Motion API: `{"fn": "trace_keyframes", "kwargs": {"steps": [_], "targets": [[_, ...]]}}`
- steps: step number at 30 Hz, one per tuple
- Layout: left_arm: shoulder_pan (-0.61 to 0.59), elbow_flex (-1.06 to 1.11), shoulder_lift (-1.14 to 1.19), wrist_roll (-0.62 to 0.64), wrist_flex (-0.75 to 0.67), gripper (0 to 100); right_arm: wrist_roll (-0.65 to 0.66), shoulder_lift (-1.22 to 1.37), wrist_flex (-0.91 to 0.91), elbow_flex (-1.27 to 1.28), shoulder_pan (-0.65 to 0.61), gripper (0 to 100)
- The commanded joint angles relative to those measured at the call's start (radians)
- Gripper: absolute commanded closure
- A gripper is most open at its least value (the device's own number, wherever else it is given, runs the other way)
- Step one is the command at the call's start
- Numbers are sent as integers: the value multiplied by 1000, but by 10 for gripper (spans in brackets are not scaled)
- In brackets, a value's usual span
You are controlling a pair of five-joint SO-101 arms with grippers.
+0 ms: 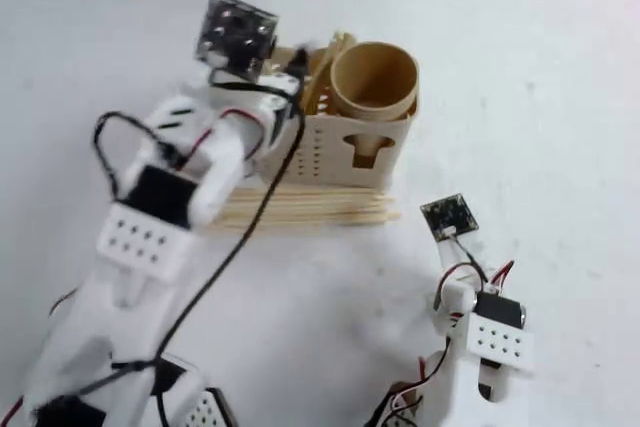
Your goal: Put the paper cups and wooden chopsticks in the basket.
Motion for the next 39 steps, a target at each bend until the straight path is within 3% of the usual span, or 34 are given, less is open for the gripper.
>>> {"fn": "trace_keyframes", "kwargs": {"steps": [1, 6, 10, 16, 21, 25, 32, 36, 39], "targets": [[-87, -120, -107, -9, 265, 866, 9, 2, -15, -5, 5, 978], [-130, -284, -64, -11, 661, 862, 9, 2, -15, -5, 5, 978], [-213, -281, 28, -11, 753, 861, 8, 2, -15, -5, 5, 981], [-467, -176, 271, -23, 571, 860, 8, 1, -16, -21, 5, 978], [-582, -155, 550, 127, 333, 860, 9, 1, -16, -97, -39, 977], [-624, -195, 711, 172, 198, 860, -2, 10, -10, -178, -209, 977], [-651, -267, 851, 222, 184, 860, -163, 94, 173, -568, -518, 976], [-682, -296, 877, 224, 189, 860, -121, 285, 179, -747, -719, 964], [-728, -298, 877, 279, 184, 860, -75, 435, 157, -822, -872, 896]]}}
